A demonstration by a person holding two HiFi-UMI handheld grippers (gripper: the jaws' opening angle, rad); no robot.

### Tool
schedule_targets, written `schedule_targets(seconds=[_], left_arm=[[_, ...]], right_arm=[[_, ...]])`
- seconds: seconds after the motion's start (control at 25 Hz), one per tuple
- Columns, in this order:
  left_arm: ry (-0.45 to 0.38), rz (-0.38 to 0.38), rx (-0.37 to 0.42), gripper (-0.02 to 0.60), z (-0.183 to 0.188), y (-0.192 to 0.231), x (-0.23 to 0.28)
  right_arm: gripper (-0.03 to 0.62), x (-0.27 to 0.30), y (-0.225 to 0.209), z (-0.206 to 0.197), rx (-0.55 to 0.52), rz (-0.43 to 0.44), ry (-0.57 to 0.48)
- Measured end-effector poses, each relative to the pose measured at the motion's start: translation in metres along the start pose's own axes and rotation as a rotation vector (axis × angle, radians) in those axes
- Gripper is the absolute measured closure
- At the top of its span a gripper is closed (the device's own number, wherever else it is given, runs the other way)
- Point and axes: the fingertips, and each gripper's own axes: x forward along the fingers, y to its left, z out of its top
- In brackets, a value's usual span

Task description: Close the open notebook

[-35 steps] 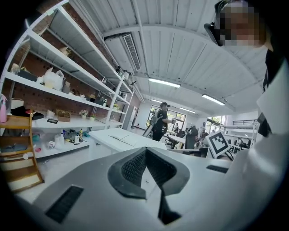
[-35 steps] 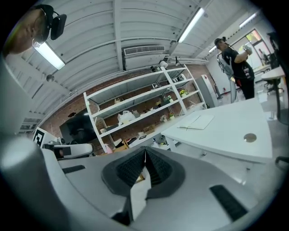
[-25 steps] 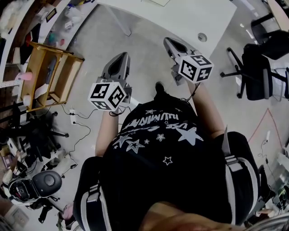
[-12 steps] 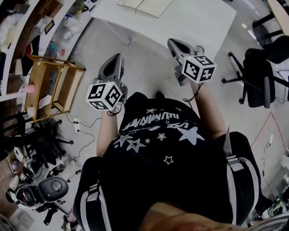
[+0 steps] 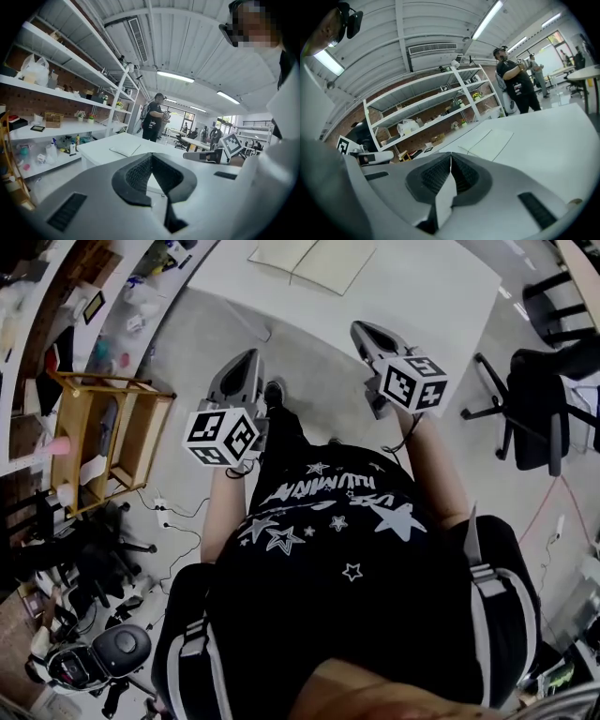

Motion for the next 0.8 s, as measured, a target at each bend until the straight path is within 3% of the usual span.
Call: schedule_targets(seconds=[0.32, 0.8], left_arm=[[0.022, -0.079, -0.024, 0.571, 0.031, 0.075, 0.065], [0.138, -0.193, -0.011, 0.571, 0.062, 0.175, 0.159]], right_arm=[[0.586, 0.078, -0.012, 0.033, 0.01, -0.096, -0.017], [0.585, 0.177, -0.029, 0.069, 0.067, -0.238, -0.045]])
